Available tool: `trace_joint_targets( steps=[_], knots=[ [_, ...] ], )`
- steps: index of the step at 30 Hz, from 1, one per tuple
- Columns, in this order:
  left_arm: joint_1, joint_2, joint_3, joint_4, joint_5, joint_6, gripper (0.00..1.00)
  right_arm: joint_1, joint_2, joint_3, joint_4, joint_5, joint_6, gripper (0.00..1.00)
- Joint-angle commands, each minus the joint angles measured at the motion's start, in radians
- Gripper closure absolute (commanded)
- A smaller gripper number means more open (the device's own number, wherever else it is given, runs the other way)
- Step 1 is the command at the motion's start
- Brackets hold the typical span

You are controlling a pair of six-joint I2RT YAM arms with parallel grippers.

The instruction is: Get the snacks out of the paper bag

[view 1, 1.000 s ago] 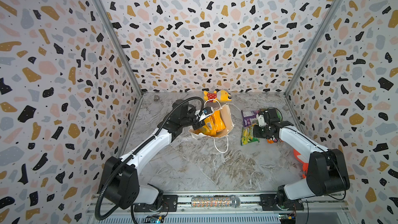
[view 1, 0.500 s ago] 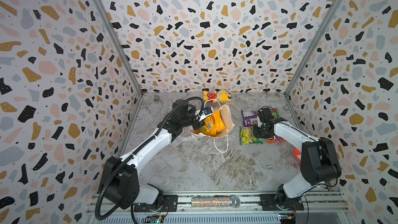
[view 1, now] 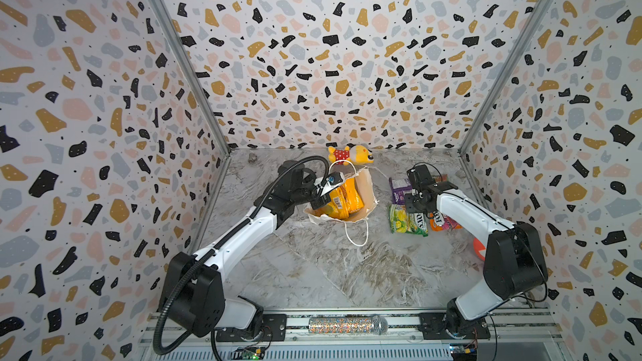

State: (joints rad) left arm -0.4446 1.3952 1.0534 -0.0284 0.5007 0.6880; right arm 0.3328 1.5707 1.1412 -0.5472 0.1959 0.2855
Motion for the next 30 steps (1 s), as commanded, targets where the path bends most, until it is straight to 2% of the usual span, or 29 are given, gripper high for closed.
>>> trace_joint_targets(
  steps=[1,3,5,7,11,14,19,30],
  knots=[
    [-0.009,-0.025,-0.003,0.050,0.050,-0.009,1.00,0.014,-0.097,-0.082,0.158,-0.309,0.017,0.66],
    [-0.011,-0.026,-0.003,0.050,0.051,-0.012,1.00,0.035,-0.113,-0.142,0.277,-0.464,0.050,0.85],
    [-0.009,-0.027,-0.005,0.053,0.051,-0.012,1.00,0.074,-0.107,-0.169,0.335,-0.463,0.086,0.92],
    [-0.009,-0.026,-0.003,0.053,0.049,-0.013,1.00,0.111,-0.073,-0.161,0.334,-0.430,0.102,0.94],
    [-0.009,-0.021,0.000,0.054,0.052,-0.016,1.00,0.162,0.019,-0.125,0.280,-0.250,0.106,0.96],
    [-0.009,-0.020,-0.002,0.054,0.046,-0.015,1.00,0.177,0.079,-0.106,0.239,-0.176,0.098,0.95],
    [-0.009,-0.017,-0.002,0.054,0.043,-0.013,1.00,0.183,0.131,-0.107,0.228,-0.137,0.092,0.95],
    [-0.010,-0.021,-0.002,0.050,0.041,-0.012,1.00,0.165,0.147,-0.117,0.203,-0.069,0.097,0.94]
  ],
)
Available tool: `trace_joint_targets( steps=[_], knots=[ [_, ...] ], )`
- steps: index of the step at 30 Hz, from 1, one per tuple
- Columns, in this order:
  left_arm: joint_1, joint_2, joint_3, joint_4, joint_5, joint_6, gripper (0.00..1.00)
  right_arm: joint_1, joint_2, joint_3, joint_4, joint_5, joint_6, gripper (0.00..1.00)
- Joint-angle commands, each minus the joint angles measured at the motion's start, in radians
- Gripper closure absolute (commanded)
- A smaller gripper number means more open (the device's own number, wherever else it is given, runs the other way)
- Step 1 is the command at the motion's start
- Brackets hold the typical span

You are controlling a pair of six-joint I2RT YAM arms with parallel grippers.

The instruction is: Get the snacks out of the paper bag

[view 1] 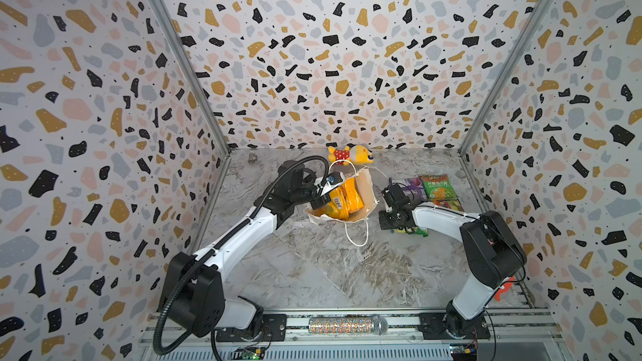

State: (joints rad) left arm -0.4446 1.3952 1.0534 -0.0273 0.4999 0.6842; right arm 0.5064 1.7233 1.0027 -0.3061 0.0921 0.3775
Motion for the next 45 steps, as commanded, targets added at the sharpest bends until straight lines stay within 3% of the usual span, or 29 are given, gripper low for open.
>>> trace_joint_targets(
  steps=[1,27,30,36,45],
  knots=[
    [-0.011,-0.021,-0.003,0.049,0.040,-0.008,1.00,-0.012,-0.005,0.022,-0.041,0.037,0.001,0.94],
    [-0.012,-0.014,0.007,0.028,0.068,0.008,1.00,-0.052,-0.048,0.031,-0.079,0.046,-0.034,0.87],
    [-0.011,-0.010,0.013,0.017,0.071,0.012,1.00,-0.049,-0.111,0.050,-0.105,0.017,-0.038,0.83],
    [-0.013,-0.007,0.011,0.018,0.074,0.016,1.00,-0.035,-0.306,0.115,-0.127,-0.045,-0.073,0.62],
    [-0.032,0.014,0.039,-0.039,0.065,0.044,1.00,0.117,-0.501,0.201,-0.122,-0.059,-0.070,0.57]
  ],
)
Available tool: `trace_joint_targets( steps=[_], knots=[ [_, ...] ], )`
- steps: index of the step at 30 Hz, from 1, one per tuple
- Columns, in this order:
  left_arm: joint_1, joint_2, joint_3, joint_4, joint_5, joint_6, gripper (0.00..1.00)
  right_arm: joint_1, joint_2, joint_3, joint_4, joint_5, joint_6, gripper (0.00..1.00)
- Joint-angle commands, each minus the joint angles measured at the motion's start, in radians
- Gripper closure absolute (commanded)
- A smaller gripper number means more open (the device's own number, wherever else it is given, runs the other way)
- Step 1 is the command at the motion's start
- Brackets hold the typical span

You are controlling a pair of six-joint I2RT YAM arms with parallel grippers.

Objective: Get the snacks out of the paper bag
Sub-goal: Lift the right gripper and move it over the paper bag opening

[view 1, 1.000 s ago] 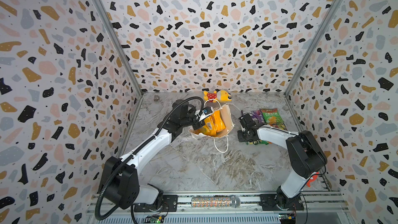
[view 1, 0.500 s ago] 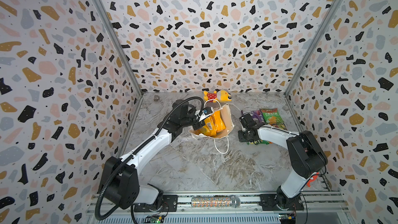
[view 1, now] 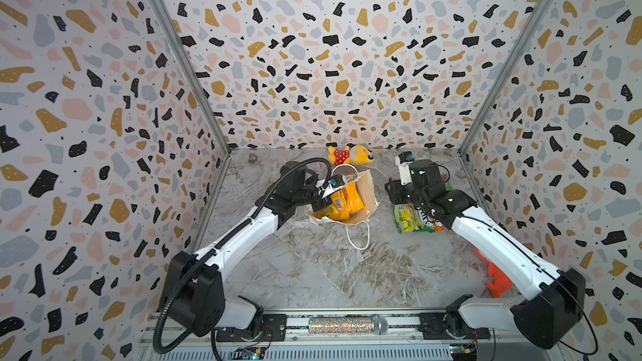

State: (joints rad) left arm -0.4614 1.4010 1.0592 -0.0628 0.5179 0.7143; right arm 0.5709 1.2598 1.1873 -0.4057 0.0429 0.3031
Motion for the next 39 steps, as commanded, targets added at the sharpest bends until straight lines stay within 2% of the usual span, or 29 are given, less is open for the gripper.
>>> trace_joint_targets(
  steps=[1,6,11,17,25,36,39],
  knots=[
    [-0.017,0.009,0.037,-0.010,0.045,0.015,1.00,0.083,-0.054,0.017,-0.013,-0.012,0.021,0.58],
    [-0.025,0.008,0.038,-0.015,0.042,0.017,1.00,0.264,-0.089,-0.014,0.079,0.041,0.069,0.61],
    [-0.035,0.009,0.041,-0.023,0.044,0.017,1.00,0.344,-0.038,-0.020,0.129,0.054,0.116,0.64],
    [-0.042,-0.002,0.040,-0.026,0.052,0.019,1.00,0.360,0.065,-0.005,0.137,0.060,0.174,0.66],
    [-0.042,-0.033,0.026,0.023,0.034,-0.021,1.00,0.356,0.121,-0.036,0.188,0.117,0.200,0.65],
    [-0.042,-0.062,-0.004,0.090,0.050,-0.059,1.00,0.349,0.178,-0.109,0.310,0.144,0.183,0.56],
    [-0.042,-0.062,-0.001,0.089,0.055,-0.064,1.00,0.350,0.193,-0.130,0.340,0.158,0.186,0.49]
  ],
)
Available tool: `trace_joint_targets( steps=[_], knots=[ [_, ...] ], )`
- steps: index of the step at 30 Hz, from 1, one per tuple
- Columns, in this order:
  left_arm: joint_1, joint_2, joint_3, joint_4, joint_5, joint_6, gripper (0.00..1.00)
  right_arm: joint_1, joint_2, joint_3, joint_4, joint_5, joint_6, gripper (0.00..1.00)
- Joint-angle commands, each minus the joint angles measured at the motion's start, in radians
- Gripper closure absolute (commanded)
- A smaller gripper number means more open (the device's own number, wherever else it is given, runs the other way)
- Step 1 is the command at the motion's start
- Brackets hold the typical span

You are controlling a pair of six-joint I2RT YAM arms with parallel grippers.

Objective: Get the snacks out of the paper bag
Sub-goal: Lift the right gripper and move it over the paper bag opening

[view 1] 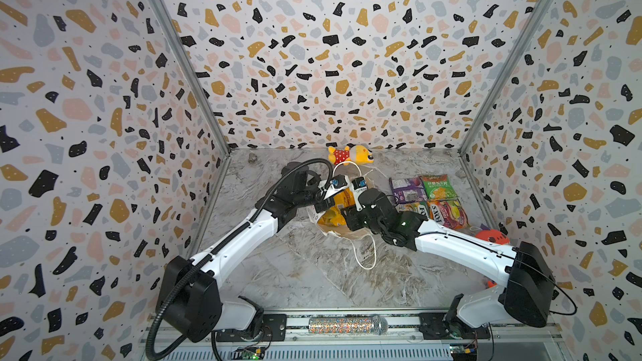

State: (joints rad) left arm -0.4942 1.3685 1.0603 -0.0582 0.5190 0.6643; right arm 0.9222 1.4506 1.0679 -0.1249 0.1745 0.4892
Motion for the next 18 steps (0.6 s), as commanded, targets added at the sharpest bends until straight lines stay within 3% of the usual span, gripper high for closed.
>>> trace_joint_targets(
  steps=[1,18],
  knots=[
    [-0.010,-0.030,-0.004,0.085,0.056,-0.014,1.00,-0.002,0.010,-0.013,0.066,0.031,-0.001,0.48],
    [-0.012,-0.006,-0.002,0.089,0.070,-0.012,1.00,-0.003,0.139,-0.019,0.221,0.106,-0.007,0.36]
  ],
)
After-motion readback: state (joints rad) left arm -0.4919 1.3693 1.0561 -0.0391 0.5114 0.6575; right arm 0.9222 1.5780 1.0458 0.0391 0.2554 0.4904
